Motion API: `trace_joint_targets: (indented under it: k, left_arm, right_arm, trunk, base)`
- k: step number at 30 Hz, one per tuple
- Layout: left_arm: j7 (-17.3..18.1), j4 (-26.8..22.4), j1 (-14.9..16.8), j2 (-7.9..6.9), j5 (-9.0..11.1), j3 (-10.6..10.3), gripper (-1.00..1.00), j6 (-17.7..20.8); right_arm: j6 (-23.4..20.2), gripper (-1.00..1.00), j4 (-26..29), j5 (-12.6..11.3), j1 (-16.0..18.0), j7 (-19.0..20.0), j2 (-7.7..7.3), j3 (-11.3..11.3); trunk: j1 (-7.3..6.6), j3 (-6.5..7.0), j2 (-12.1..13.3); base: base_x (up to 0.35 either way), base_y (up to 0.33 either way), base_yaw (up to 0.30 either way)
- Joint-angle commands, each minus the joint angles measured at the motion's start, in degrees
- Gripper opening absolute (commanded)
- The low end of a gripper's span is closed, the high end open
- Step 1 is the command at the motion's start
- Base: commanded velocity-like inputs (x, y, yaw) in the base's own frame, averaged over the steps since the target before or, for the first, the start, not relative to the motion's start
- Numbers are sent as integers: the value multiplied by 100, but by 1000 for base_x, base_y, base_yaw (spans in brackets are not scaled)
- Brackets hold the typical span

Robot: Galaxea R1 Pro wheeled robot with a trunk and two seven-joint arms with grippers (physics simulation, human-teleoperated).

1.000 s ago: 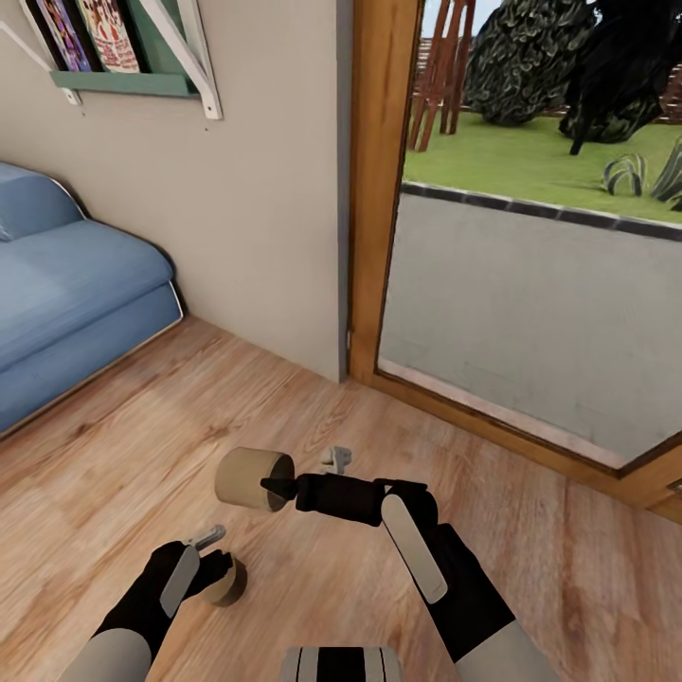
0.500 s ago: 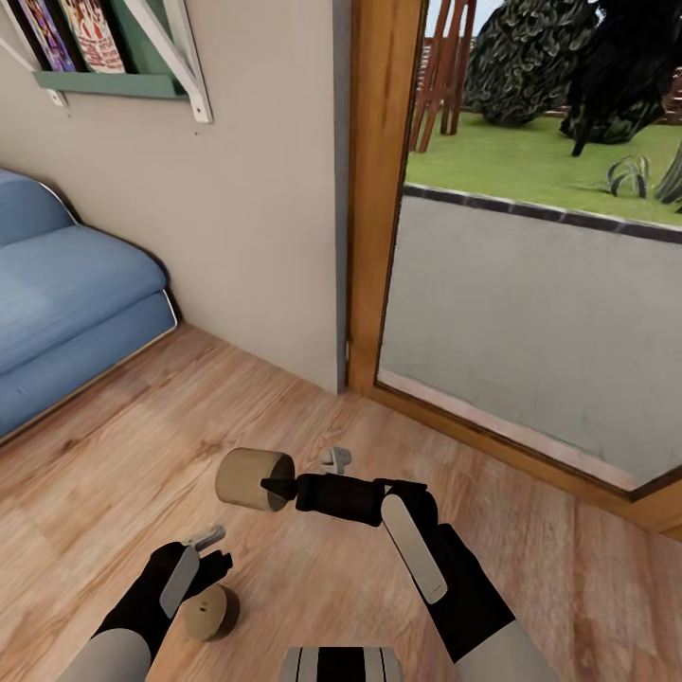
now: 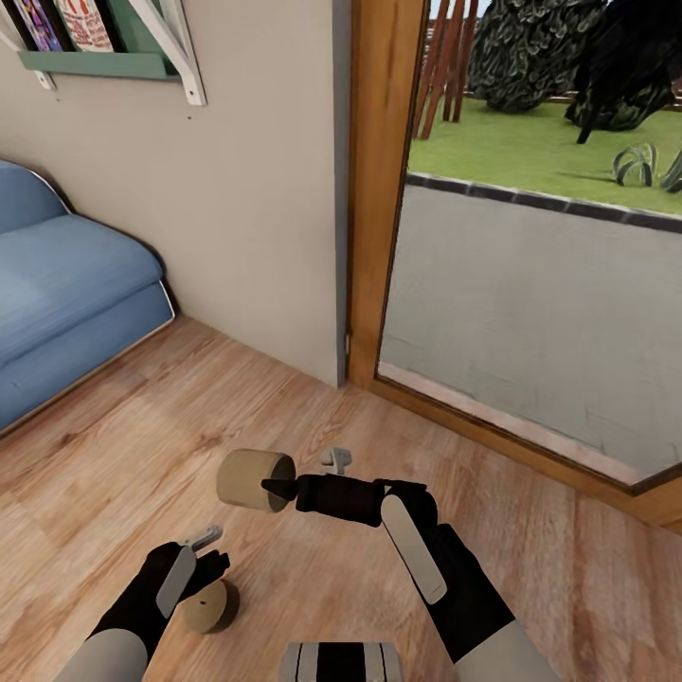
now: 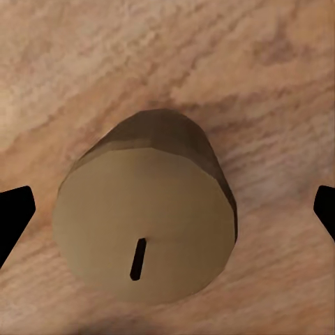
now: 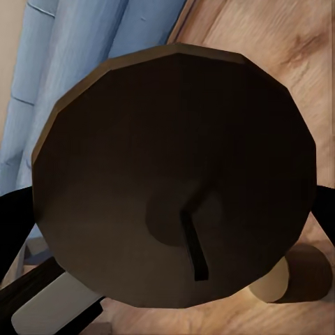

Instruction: Place each of the two pumpkins and all three candles from the living room inside a cabinet in the living room (use any cabinet), then make sure every cabinet is closed, and position the cauldron so it is next to a table in the living room.

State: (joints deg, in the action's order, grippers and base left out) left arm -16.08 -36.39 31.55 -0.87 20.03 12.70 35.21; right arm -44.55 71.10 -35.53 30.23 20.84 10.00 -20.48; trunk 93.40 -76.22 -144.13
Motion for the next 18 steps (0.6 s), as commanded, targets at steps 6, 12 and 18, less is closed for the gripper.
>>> trace_joint_targets:
  k: [6,12,18]
  left_arm:
    - [8,6,0,-16,1,11,100,3]
    - [8,8,0,-18,1,13,100,-4]
    - [8,9,0,-18,1,9,100,-5]
  right_arm:
    - [-7,-100,1,1,0,0,0,-1]
    - [-3,-100,1,4,0,-4,0,-3]
    - [-2,-100,1,11,0,-9,0,-9]
  trunk:
    - [8,-66,-4]
    - [13,-111,-7]
    - [26,-222,-13]
  base:
    - [0,0,0]
    - [0,0,0]
    - [0,0,0]
